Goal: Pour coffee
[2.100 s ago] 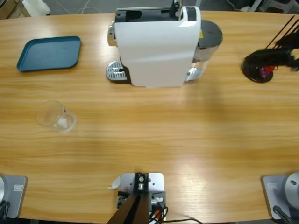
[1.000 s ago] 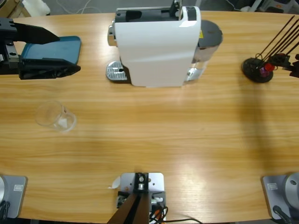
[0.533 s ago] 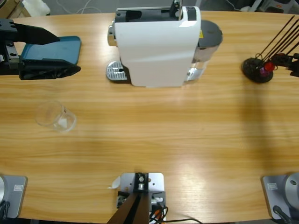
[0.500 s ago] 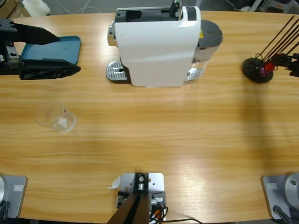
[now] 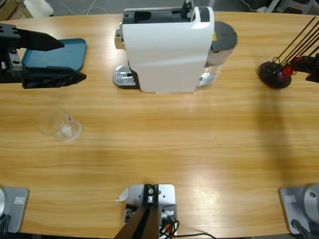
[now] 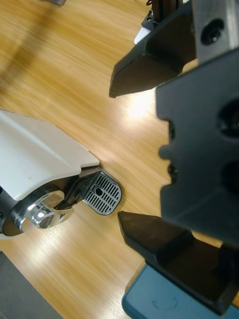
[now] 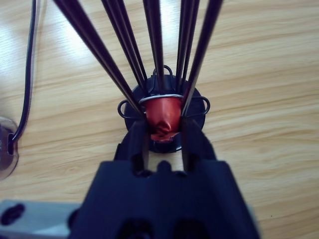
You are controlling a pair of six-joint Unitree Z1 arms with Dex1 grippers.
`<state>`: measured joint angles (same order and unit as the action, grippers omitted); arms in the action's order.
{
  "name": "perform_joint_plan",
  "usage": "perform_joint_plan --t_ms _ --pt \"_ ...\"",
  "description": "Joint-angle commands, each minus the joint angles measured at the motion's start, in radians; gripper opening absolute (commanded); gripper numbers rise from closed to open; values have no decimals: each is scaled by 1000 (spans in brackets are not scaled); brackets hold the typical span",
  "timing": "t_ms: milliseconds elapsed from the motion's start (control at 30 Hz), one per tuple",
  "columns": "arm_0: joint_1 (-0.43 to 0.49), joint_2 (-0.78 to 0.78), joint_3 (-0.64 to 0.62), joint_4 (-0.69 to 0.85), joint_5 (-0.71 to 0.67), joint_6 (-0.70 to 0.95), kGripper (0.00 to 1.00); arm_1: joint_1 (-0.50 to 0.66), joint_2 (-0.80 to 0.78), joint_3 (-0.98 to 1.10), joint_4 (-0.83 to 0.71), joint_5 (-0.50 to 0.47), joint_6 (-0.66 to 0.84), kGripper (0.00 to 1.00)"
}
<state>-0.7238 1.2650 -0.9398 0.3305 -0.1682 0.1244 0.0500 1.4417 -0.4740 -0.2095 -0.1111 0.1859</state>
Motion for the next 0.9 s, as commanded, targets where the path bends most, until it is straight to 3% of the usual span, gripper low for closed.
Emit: perform_joint_plan --t_ms 33,267,900 --pt "-5 14 55 7 12 -12 996 -15 -1 23 -10 22 -26 0" --pt "-5 12 75 2 12 -16 996 -15 -26 -25 43 9 -19 0" --pt "-5 -22 134 -22 10 -28 996 -15 -276 -316 440 -19 -58 0"
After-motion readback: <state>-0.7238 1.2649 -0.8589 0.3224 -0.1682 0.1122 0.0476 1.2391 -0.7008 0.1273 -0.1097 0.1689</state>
